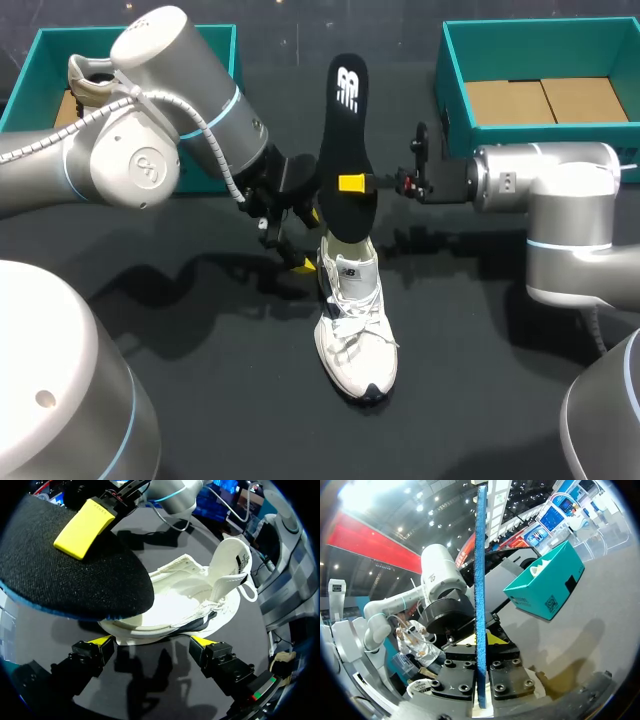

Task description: Take the shoe out of the shoebox, open the shoe tongue, remove and reinsert the insole, then place the shoe into the shoebox

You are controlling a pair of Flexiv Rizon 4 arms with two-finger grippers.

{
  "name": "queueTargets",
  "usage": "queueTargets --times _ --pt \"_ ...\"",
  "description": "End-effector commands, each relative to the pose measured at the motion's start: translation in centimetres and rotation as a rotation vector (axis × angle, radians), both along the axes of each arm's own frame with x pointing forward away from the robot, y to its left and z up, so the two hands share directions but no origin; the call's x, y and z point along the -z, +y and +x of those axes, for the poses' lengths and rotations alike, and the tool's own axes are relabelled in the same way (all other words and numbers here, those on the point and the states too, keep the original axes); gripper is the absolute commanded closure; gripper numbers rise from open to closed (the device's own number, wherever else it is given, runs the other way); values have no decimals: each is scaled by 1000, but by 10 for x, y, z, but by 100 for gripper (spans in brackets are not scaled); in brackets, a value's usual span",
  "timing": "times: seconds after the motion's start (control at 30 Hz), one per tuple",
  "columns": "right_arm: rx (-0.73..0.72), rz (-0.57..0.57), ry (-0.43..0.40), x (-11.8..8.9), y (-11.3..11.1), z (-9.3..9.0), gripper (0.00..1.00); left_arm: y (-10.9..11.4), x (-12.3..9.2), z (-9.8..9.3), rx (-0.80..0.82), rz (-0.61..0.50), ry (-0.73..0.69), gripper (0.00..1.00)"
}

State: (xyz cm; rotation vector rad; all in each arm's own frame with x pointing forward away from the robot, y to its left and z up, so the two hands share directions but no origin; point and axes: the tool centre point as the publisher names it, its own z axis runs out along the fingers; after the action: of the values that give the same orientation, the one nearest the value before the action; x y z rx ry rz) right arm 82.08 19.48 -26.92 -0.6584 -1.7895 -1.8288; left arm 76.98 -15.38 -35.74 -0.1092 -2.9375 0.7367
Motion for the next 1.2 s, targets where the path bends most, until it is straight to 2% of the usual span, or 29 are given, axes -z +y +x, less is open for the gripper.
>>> queueTargets --times 0.03,0.43,1.2 --pt "-17 24 -11 6 -1 4 100 0 0 0 0 3 -1 0" --pt "-36 46 -47 6 6 4 100 0 0 0 0 3 -1 0" --pt "-99 10 -110 17 4 -15 100 0 0 0 0 3 -1 0"
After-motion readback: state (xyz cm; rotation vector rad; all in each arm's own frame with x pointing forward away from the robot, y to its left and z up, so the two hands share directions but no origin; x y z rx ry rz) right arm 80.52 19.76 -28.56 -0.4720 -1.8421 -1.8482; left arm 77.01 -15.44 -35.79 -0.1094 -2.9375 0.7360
